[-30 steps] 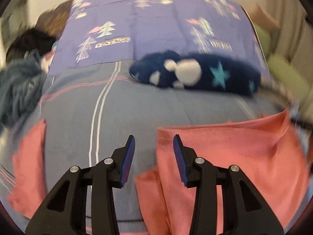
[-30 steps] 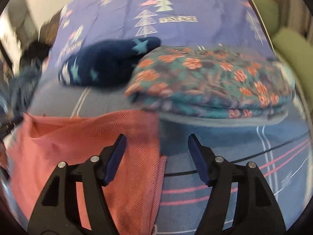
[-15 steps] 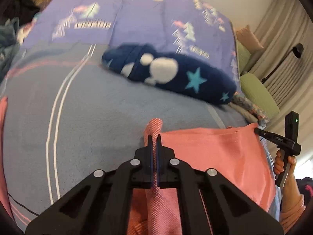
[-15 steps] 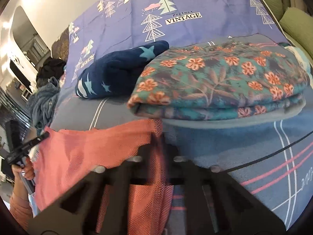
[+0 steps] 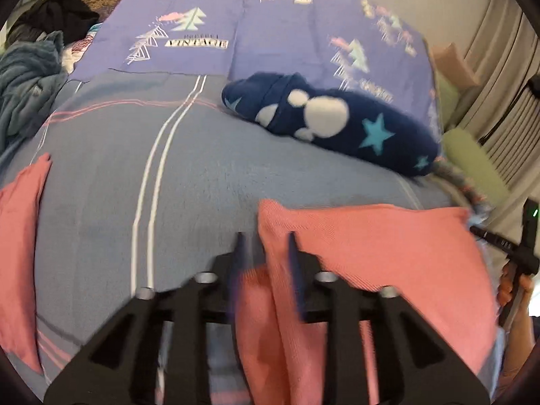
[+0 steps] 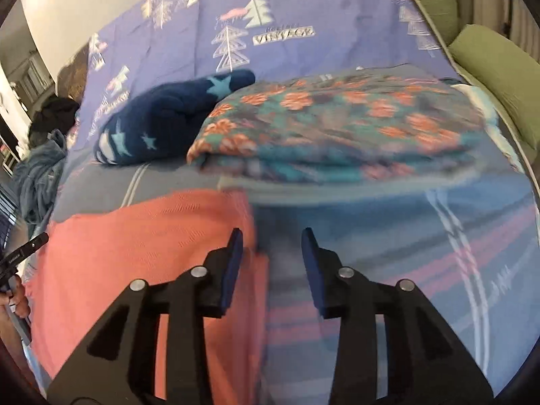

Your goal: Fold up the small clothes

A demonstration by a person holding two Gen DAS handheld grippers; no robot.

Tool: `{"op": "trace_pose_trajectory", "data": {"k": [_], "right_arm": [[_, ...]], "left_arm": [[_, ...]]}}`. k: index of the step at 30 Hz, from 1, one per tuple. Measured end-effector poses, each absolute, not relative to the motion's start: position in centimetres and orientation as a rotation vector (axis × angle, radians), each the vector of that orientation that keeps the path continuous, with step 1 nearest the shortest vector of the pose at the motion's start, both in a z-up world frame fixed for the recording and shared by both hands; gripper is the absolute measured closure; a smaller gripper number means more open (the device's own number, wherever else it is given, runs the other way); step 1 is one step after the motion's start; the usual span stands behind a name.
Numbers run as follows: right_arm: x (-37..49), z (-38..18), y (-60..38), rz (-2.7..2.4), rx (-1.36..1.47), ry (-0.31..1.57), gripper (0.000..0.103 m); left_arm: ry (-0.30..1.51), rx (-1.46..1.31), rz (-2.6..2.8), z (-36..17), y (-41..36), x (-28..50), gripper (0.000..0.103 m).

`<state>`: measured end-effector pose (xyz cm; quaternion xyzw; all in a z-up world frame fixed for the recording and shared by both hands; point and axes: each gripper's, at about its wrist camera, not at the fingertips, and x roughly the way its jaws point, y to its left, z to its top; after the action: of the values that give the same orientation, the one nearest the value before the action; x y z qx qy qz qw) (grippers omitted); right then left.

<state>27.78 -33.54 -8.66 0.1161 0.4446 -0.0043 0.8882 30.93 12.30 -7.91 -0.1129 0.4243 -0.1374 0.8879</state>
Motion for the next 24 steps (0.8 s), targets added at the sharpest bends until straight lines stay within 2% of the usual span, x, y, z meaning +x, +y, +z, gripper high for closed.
{"op": "trace_pose_trajectory", "data": {"k": [1,6,11,12,13,14,15,21,24], "right_arm": [[26.5,-8.3,-34.0,-0.003,0.245,0.917,0.065],[15.2,-7.7,-36.5,0.034,0.301,0.891,0.064],[6.0,-9.1,-36.9,0.071,0.475,0.891,0.063],[5.0,-9.1,-36.5,0.085,0.496,0.884,0.060],[4.0,-9.1,-36.0,0.108,0.521,0.876,0.057],[3.4,-9.0,-35.3,0.129,0.541,0.873,0.052],[3.1,-9.0,-34.8,0.158,0.559,0.874,0.050],[3.7,-9.4,-32.0,0.228,0.609,0.914,0.048],[3.4,-9.6,-31.4,0.234,0.633,0.916,0.048]], "left_arm": [[0.856,-0.256,-0.290,-7.2,12.9,29.5,0.062],[0.796,-0.327,-0.322,-5.6,15.9,20.8,0.061],[0.827,-0.435,-0.310,-6.9,17.4,11.9,0.061],[0.839,-0.461,-0.326,-7.4,17.2,10.3,0.061],[0.848,-0.483,-0.353,-7.8,16.9,9.1,0.056],[0.856,-0.499,-0.379,-8.1,16.6,8.1,0.044],[0.865,-0.503,-0.408,-8.5,15.9,7.3,0.042],[0.840,-0.441,-0.356,-9.2,13.7,7.8,0.042],[0.811,-0.526,-0.306,-9.4,14.9,8.9,0.049]]}}
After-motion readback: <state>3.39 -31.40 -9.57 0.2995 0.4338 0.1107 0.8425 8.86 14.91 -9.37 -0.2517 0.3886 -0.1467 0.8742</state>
